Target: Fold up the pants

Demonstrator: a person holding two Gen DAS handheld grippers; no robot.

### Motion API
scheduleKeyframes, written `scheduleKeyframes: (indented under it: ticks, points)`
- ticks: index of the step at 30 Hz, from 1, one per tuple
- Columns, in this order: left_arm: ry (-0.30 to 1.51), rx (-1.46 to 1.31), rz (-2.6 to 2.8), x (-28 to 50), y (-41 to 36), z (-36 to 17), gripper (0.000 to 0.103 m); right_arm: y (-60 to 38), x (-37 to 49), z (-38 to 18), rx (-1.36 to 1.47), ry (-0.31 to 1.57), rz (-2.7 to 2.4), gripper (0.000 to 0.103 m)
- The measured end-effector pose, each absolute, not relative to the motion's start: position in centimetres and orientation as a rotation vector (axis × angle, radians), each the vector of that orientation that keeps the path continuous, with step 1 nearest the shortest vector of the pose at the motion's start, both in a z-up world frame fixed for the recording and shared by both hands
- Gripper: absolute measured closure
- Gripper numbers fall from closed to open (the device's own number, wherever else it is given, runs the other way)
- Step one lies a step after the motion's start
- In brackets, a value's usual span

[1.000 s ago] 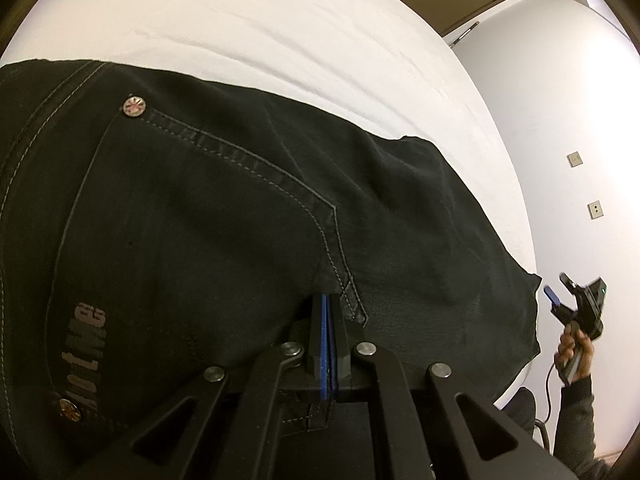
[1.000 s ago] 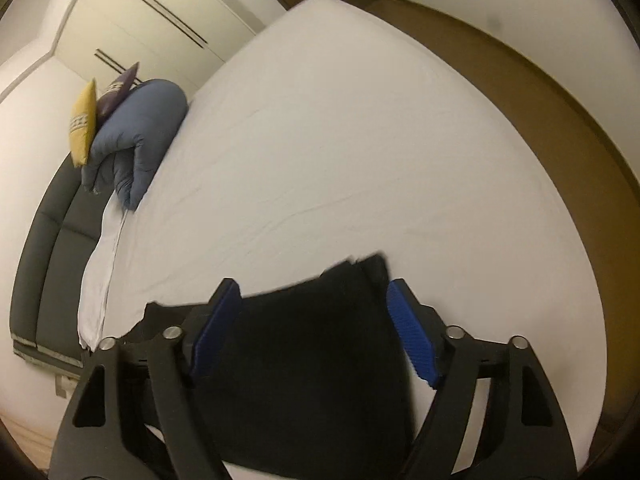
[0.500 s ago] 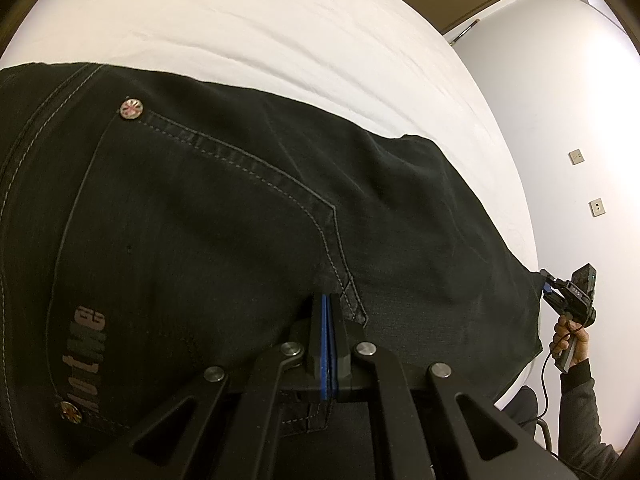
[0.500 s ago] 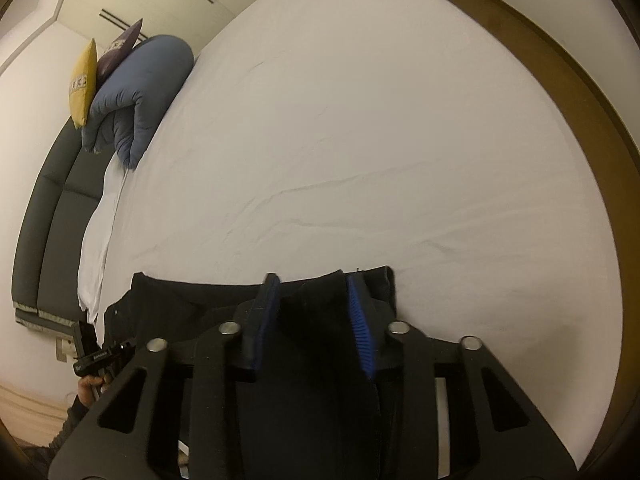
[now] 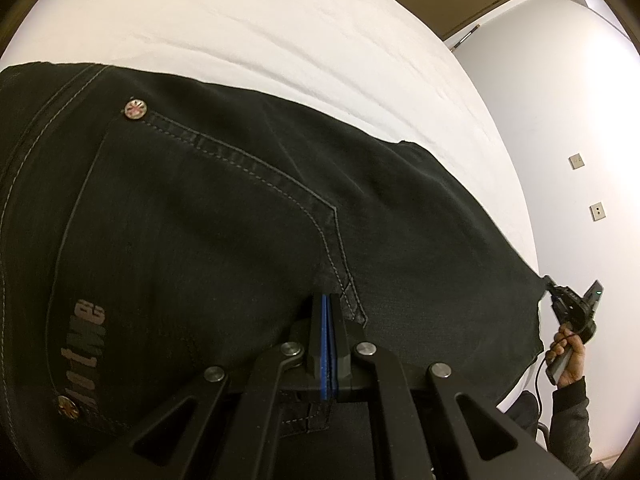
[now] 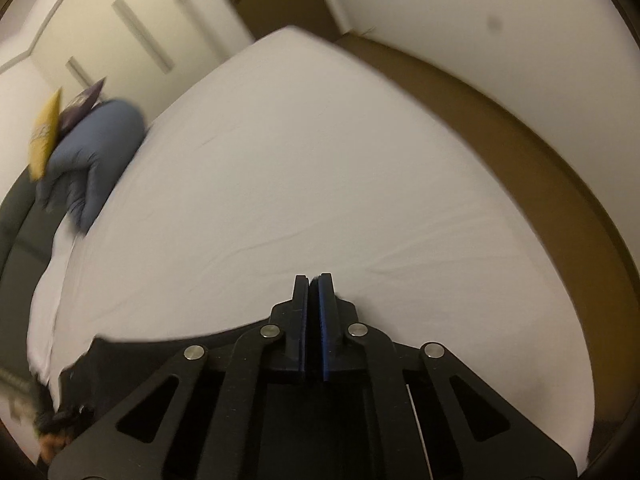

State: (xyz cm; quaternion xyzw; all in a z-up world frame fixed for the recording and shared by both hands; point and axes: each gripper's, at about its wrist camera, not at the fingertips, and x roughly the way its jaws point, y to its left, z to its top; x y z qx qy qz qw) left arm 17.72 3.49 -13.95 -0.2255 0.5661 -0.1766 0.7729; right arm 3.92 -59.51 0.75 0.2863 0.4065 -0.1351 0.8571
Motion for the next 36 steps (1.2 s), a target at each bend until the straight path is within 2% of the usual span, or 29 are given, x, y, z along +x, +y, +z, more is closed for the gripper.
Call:
scheduleKeyframes:
  ticks: [4, 5, 6, 11, 15, 16, 18, 19, 20, 24, 26, 29, 36]
  points:
    - [1.227, -0.501, -0.389, 17.5, 3.9, -14.0, 0.099, -61.8, 4.1, -2.5, 0.666, 0.888, -0.400, 0.103]
    - [1.225, -0.500, -0.388, 17.4, 3.9, -13.9, 0.099, -62.1, 3.7, -2.0, 0.671, 0.871, -0.428, 0.097]
    - [1.222, -0.497, -0.387, 17.4, 4.0, -13.9, 0.099, -62.2, 3.3, -1.1, 0.672, 0.858, -0.464, 0.096]
    - [1.211, -0.498, -0.389, 17.2, 4.1, -14.0, 0.099, -59.7, 0.3, 3.8, 0.582, 0.831, -0.463, 0.095]
    - [1.198, -0.478, -0.385, 16.8, 3.8, -13.7, 0.099, -56.2, -4.4, 4.5, 0.716, 0.840, -0.345, 0.094]
    - [1.194, -0.464, -0.383, 16.6, 3.6, -13.5, 0.099, -55.4, -5.6, 4.4, 0.759, 0.837, -0.321, 0.088]
    - [1.186, -0.443, -0.389, 16.5, 3.3, -13.2, 0.091, -53.3, -7.9, 3.6, 0.845, 0.833, -0.286, 0.060]
    - [1.184, -0.443, -0.395, 16.4, 3.2, -13.1, 0.088, -52.7, -8.8, 3.2, 0.883, 0.827, -0.286, 0.037]
    - [1.182, -0.444, -0.401, 16.4, 3.1, -12.9, 0.082, -52.3, -9.9, 2.8, 0.931, 0.809, -0.292, 0.034]
    - [1.166, -0.432, -0.419, 16.0, 2.4, -12.4, 0.062, -50.2, -12.4, -0.2, 1.148, 0.754, -0.265, 0.036]
    - [1.160, -0.410, -0.418, 15.8, 1.9, -12.1, 0.056, -50.8, -13.0, -1.8, 1.239, 0.769, -0.252, 0.043]
    - [1.152, -0.386, -0.424, 15.6, 1.4, -11.8, 0.046, -48.6, -12.2, -3.3, 1.274, 0.791, -0.203, 0.046]
    - [1.147, -0.366, -0.418, 15.5, 1.2, -11.7, 0.043, -50.5, -11.6, -6.3, 1.437, 0.769, -0.234, 0.052]
